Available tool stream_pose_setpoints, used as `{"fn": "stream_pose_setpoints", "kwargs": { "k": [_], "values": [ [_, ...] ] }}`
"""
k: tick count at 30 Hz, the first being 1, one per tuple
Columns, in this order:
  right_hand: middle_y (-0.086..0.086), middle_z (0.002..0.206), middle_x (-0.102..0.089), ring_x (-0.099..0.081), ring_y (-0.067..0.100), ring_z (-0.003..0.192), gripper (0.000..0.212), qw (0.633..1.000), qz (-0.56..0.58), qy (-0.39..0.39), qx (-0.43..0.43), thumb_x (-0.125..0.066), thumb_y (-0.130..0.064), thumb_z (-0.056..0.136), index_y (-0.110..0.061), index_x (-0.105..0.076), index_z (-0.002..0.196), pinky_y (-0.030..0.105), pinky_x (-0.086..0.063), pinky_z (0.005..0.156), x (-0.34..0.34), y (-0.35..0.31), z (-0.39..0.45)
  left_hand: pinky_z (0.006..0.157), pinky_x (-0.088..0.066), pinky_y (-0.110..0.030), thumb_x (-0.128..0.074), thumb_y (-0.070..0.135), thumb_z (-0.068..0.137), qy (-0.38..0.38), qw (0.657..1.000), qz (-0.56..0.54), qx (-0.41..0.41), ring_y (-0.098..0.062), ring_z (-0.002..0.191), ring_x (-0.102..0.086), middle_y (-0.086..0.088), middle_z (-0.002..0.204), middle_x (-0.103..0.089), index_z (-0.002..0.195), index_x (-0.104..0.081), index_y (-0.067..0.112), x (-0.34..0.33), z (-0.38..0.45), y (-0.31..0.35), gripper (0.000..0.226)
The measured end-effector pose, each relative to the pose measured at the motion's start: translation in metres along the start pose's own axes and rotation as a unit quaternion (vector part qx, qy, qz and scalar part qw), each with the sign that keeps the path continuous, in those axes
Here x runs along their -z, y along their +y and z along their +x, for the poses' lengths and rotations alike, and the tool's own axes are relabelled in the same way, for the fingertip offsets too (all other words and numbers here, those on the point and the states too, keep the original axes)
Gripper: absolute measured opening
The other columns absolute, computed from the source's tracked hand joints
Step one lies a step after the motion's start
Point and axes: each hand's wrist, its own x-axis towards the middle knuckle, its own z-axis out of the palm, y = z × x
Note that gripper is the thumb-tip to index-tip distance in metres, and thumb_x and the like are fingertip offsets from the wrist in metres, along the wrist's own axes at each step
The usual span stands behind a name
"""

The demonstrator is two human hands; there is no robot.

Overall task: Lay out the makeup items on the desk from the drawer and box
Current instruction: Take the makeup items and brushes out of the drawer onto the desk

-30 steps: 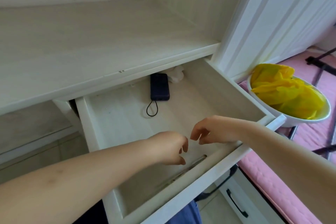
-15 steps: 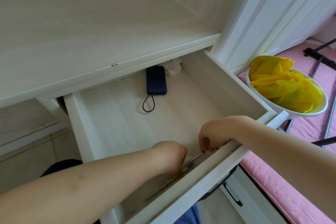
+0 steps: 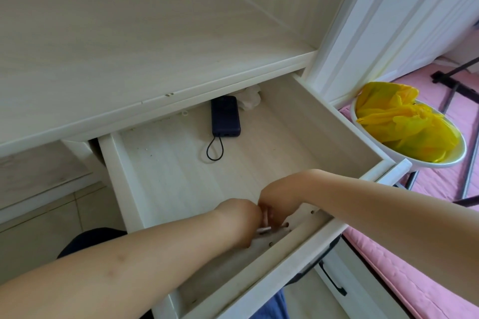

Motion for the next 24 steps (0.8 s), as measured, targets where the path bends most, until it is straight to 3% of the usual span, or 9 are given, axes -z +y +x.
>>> {"fn": "stream_pose_setpoints", "kwargs": {
  "k": [2, 5, 8, 10, 13, 17, 22, 24],
  "values": [
    [0.010, 0.093, -0.065, -0.053, 0.018, 0.077, 0.024, 0.999, -0.027, 0.024, -0.001, -0.062, -0.024, 0.088, -0.009, -0.062, 0.107, 0.032, -0.047, 0.077, 0.001, -0.004, 0.003, 0.065, -0.039, -0.031, -0.053, 0.012, 0.087, 0.008, 1.000, -0.009, 0.009, -0.028, 0.083, -0.058, -0.011, 0.103, -0.062, 0.112, -0.060, 0.006, 0.002, -0.002, -0.002, 0.027],
    [0.008, 0.087, -0.066, -0.059, 0.022, 0.078, 0.030, 0.997, -0.043, 0.067, 0.004, -0.064, -0.030, 0.086, -0.006, -0.062, 0.103, 0.031, -0.046, 0.074, 0.005, -0.004, 0.002, 0.064, -0.038, -0.031, -0.053, 0.013, 0.086, 0.025, 0.999, -0.032, 0.018, -0.030, 0.086, -0.061, -0.008, 0.088, -0.060, 0.104, -0.061, 0.006, 0.007, -0.005, -0.007, 0.021],
    [-0.001, 0.094, -0.064, -0.055, 0.017, 0.080, 0.029, 0.992, -0.023, 0.120, 0.012, -0.065, -0.032, 0.084, -0.014, -0.062, 0.106, 0.026, -0.041, 0.072, 0.009, 0.003, -0.003, 0.056, -0.036, -0.029, -0.056, 0.011, 0.083, 0.049, 0.994, -0.085, 0.037, -0.026, 0.070, -0.052, -0.002, 0.065, -0.043, 0.075, -0.054, 0.011, 0.016, -0.010, -0.017, 0.008],
    [-0.005, 0.089, -0.065, -0.054, 0.007, 0.072, 0.025, 0.989, 0.041, 0.142, 0.020, -0.065, -0.032, 0.084, -0.017, -0.064, 0.104, 0.018, -0.039, 0.063, 0.014, 0.011, -0.010, 0.052, -0.037, -0.029, -0.056, 0.011, 0.080, 0.072, 0.989, -0.124, 0.048, -0.025, 0.066, -0.052, -0.005, 0.067, -0.052, 0.070, -0.054, 0.012, 0.022, -0.016, -0.025, 0.010],
    [-0.012, 0.074, -0.067, -0.058, -0.010, 0.058, 0.011, 0.964, 0.194, 0.177, 0.044, -0.068, -0.028, 0.082, -0.022, -0.066, 0.090, 0.010, -0.045, 0.055, 0.029, 0.023, -0.029, 0.070, -0.050, -0.032, -0.058, 0.015, 0.080, 0.132, 0.965, -0.219, 0.052, -0.024, 0.085, -0.063, -0.007, 0.092, -0.068, 0.092, -0.068, 0.013, 0.032, -0.028, -0.040, 0.016],
    [-0.016, 0.073, -0.071, -0.066, -0.005, 0.069, 0.013, 0.890, 0.349, 0.285, 0.074, -0.072, -0.023, 0.077, -0.029, -0.067, 0.087, 0.010, -0.050, 0.062, 0.044, 0.027, -0.049, 0.074, -0.058, -0.033, -0.065, 0.021, 0.082, 0.207, 0.897, -0.388, 0.050, -0.016, 0.078, -0.068, -0.001, 0.088, -0.071, 0.091, -0.070, 0.016, 0.043, -0.046, -0.063, 0.012],
    [-0.001, 0.090, -0.072, -0.071, 0.011, 0.082, 0.028, 0.726, 0.560, 0.365, 0.163, -0.073, -0.016, 0.079, -0.017, -0.060, 0.105, 0.023, -0.055, 0.072, 0.061, 0.010, -0.063, 0.065, -0.060, -0.027, -0.069, 0.012, 0.081, 0.295, 0.750, -0.592, 0.033, -0.014, 0.072, -0.071, -0.006, 0.081, -0.071, 0.081, -0.069, 0.016, 0.065, -0.073, -0.079, 0.004],
    [0.001, 0.092, -0.072, -0.070, 0.014, 0.087, 0.022, 0.703, 0.579, 0.361, 0.200, -0.071, -0.016, 0.081, -0.015, -0.063, 0.101, 0.027, -0.056, 0.079, 0.069, -0.006, -0.069, 0.068, -0.061, -0.032, -0.070, 0.012, 0.082, 0.334, 0.706, -0.624, 0.025, -0.019, 0.074, -0.072, -0.009, 0.082, -0.073, 0.083, -0.069, 0.013, 0.077, -0.088, -0.085, 0.002]
  ]
}}
